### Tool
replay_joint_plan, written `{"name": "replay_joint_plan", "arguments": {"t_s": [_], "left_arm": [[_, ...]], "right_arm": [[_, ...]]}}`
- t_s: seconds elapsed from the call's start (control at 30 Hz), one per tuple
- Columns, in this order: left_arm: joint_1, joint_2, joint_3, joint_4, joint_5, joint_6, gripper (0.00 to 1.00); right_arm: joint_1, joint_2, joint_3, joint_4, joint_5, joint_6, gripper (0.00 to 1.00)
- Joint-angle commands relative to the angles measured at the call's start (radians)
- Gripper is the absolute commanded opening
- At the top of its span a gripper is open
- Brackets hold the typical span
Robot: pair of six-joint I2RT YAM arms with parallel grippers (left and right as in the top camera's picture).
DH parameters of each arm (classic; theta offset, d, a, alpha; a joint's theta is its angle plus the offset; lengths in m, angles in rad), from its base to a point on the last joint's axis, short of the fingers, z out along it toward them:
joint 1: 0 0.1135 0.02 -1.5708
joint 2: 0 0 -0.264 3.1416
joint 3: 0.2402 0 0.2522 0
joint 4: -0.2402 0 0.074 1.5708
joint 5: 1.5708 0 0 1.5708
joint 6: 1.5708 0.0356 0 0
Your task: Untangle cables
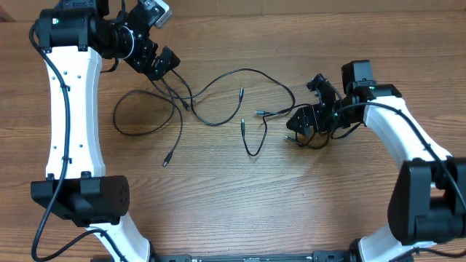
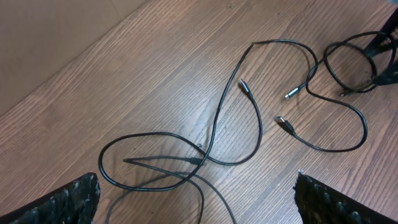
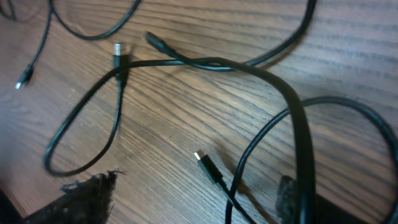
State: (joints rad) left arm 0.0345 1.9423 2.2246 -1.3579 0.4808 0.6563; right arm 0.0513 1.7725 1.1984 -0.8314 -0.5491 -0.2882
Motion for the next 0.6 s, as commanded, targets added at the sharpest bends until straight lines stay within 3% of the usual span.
{"name": "replay_joint_plan", "arguments": {"t_s": [0.0,0.1,0.17,0.3,0.57], "left_arm": [[-0.003,0.001,0.014,0.001,-0.003,-0.009,1.00],[-0.003,0.001,0.014,0.001,-0.003,-0.009,1.00],[-0.003,0.001,0.014,0.001,-0.003,-0.009,1.00],[-0.003,0.001,0.014,0.001,-0.003,-0.009,1.00],[-0.001,0.001,0.014,0.001,-0.018,-0.009,1.00]], "right_arm": [[0.000,0.012,-0.004,0.031,0.005,0.001,0.74],[0.000,0.012,-0.004,0.076,0.005,0.002,0.66],[0.000,0.012,-0.004,0.106,0.005,0.002,0.56],[0.000,0.012,-0.004,0.198,0.005,0.081,0.04],[0.000,-0.010,0.137,0.106,-0.195,0.158,0.04]]}}
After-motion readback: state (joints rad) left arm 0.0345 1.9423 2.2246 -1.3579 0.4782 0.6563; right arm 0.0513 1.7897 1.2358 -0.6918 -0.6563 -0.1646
